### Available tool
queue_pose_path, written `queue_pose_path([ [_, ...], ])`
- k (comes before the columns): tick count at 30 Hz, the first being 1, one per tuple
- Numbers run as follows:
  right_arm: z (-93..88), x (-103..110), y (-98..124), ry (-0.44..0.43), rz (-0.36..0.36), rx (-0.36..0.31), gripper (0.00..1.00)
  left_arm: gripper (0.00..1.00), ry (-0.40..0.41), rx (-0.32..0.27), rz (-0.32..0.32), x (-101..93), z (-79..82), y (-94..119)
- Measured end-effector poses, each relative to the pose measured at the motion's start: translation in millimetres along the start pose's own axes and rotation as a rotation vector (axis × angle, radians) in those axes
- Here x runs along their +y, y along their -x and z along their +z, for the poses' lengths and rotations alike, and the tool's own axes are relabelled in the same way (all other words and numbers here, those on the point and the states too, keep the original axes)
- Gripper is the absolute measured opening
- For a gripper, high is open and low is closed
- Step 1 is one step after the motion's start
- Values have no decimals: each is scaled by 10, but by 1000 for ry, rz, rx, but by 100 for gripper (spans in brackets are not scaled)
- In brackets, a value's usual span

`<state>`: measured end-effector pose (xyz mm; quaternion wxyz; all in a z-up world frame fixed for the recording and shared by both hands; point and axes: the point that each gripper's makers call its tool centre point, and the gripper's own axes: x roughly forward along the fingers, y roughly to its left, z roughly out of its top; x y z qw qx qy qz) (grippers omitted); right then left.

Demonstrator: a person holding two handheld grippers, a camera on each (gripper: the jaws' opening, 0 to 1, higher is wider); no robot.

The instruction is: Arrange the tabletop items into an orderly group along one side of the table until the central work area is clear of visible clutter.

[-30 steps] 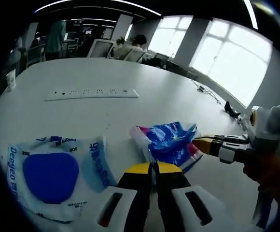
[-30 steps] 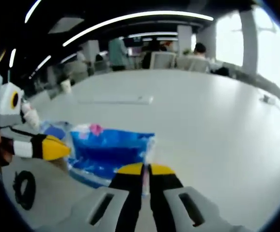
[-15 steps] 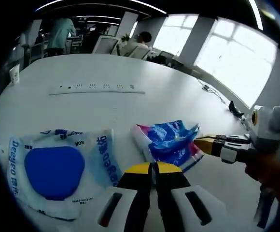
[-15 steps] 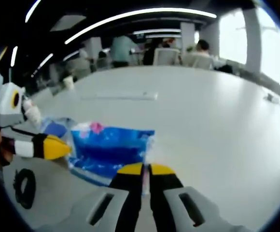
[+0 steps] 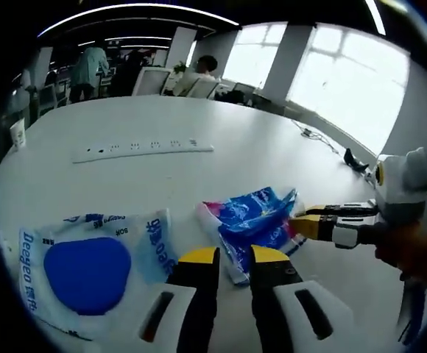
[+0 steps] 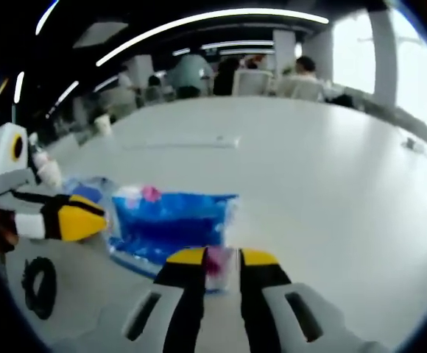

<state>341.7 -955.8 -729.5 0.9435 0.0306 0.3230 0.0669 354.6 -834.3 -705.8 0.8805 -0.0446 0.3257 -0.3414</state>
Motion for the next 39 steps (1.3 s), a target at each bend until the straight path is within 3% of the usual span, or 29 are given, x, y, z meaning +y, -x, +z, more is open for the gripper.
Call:
queue_pose_path([
  [5, 67, 29, 64, -7, -3, -16, 28, 21, -16, -41, -12, -27, 88, 83],
  [8, 107, 48, 107, -48, -3, -26, 36, 26, -73, -73, -11, -30, 164, 137],
  [12, 149, 105, 179, -50, -3, -34, 44, 34, -57, -107, -17, -5, 246, 251],
  [17, 192, 190, 259, -56, 5, -43, 65, 52, -63, -111, 5, 58, 271, 350],
  [28, 214, 425, 522, -21, 41, -38, 85, 78, -38, -193, 6, 154, 411, 681],
  [39, 225, 695, 736, -14, 90, -35, 100, 90, -56, -225, -3, 331, 454, 1071],
])
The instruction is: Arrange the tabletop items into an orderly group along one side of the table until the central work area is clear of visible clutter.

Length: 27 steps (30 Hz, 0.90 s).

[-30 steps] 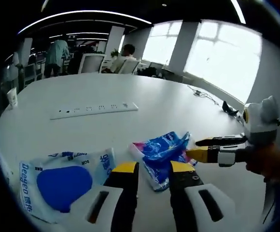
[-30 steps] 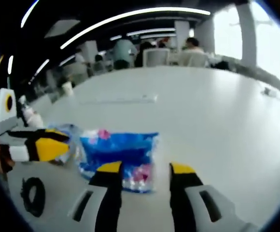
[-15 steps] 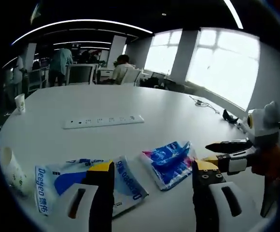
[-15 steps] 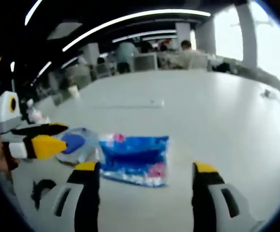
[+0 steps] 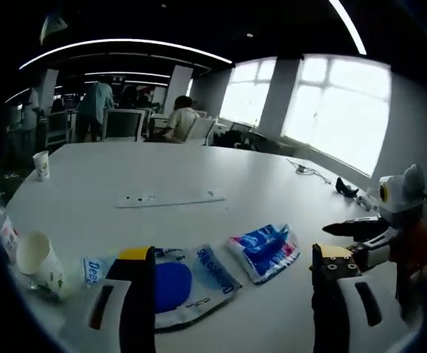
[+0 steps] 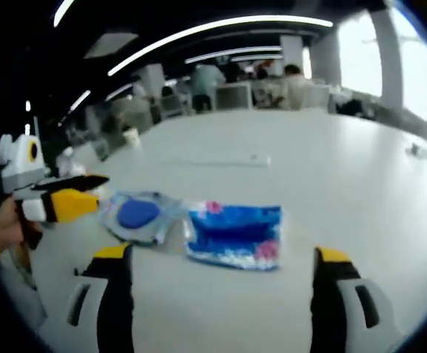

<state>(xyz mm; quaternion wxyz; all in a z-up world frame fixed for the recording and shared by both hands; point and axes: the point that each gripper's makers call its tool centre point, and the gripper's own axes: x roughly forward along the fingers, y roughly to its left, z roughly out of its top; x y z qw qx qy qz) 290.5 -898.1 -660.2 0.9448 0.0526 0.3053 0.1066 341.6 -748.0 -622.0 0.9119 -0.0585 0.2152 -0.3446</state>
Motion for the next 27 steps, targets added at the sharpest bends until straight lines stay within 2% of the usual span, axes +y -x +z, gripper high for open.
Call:
queue_pose_path([
  [6, -41, 146, 64, 9, 23, 15, 100, 99, 3, -10, -8, 71, 37, 156],
  [16, -200, 448, 100, 23, 72, 40, 100, 99, -2, -7, 7, 202, 21, 412],
  [27, -377, 747, 119, 48, 120, 66, 97, 98, 5, 23, 42, 361, -181, 657],
])
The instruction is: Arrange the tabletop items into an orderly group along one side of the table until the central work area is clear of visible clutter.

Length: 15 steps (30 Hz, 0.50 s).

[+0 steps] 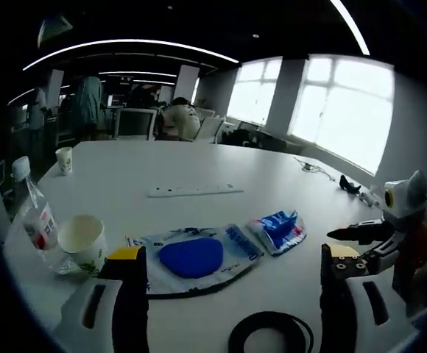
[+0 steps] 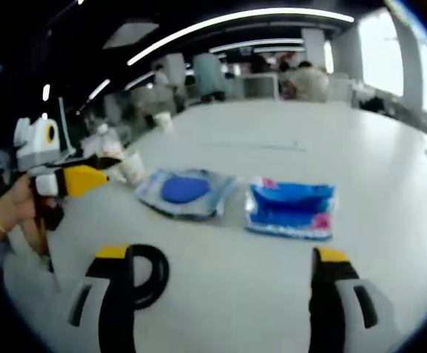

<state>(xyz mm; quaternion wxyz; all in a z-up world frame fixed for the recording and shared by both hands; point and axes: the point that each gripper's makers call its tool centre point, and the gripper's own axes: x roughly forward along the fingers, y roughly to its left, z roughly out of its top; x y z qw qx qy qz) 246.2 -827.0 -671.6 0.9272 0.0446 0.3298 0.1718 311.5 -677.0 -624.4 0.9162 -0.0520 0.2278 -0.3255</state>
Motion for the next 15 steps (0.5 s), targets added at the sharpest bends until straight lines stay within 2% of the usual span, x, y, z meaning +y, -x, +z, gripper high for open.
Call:
queue_pose_path([
  [5, -83, 154, -41, 6, 35, 13, 95, 96, -8, 15, 6, 35, -88, 74],
  [8, -137, 216, -56, 19, 42, 26, 93, 96, -9, 23, 30, 94, -152, 124],
  [15, -257, 332, -91, 12, 62, 41, 90, 94, 40, 51, 61, 185, -357, 243],
])
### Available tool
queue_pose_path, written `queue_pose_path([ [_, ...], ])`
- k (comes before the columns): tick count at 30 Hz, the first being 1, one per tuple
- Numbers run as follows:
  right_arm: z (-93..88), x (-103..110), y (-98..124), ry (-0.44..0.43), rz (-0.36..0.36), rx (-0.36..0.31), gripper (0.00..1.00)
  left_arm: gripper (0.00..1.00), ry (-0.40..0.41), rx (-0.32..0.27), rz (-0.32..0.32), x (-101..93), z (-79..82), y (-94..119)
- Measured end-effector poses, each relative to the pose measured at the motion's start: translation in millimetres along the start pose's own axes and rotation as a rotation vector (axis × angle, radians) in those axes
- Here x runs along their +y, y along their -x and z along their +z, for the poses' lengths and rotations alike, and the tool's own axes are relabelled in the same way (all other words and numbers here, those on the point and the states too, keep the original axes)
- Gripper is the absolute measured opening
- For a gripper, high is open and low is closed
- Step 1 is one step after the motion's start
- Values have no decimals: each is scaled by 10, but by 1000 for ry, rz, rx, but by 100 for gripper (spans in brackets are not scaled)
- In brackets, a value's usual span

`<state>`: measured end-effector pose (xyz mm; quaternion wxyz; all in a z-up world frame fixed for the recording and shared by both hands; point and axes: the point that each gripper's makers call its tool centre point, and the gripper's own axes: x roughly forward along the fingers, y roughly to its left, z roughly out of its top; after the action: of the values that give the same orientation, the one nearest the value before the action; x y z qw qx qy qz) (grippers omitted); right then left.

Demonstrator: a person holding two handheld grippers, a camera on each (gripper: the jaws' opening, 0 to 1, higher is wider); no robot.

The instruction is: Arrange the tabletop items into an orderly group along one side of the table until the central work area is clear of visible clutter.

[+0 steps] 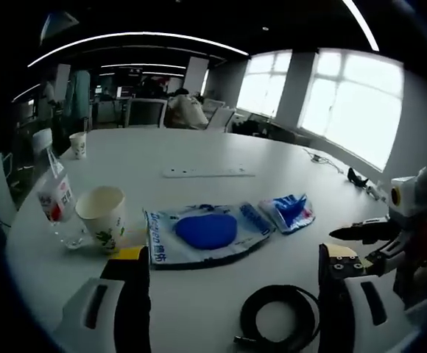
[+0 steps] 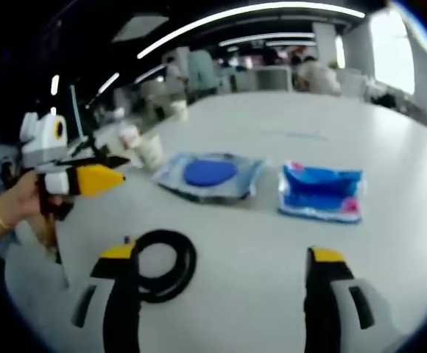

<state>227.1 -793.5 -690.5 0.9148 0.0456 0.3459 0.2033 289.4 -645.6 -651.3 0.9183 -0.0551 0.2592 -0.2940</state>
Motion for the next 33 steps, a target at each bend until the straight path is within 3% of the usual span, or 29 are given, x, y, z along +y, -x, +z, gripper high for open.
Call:
queue_pose_path([
  [13, -147, 257, -107, 2, 40, 13, 80, 88, 51, 55, 44, 120, -346, 170],
  [18, -173, 328, -135, 18, 43, 10, 67, 86, 75, 91, 71, 139, -504, 202],
  [21, -195, 349, -157, 9, 41, 10, 65, 84, 93, 111, 69, 114, -592, 205],
  [26, -236, 405, -185, -17, 50, 10, 57, 72, 105, 152, 71, 77, -703, 224],
  [33, -348, 481, -246, -47, 54, 32, 45, 66, 173, 181, 75, 22, -877, 241],
])
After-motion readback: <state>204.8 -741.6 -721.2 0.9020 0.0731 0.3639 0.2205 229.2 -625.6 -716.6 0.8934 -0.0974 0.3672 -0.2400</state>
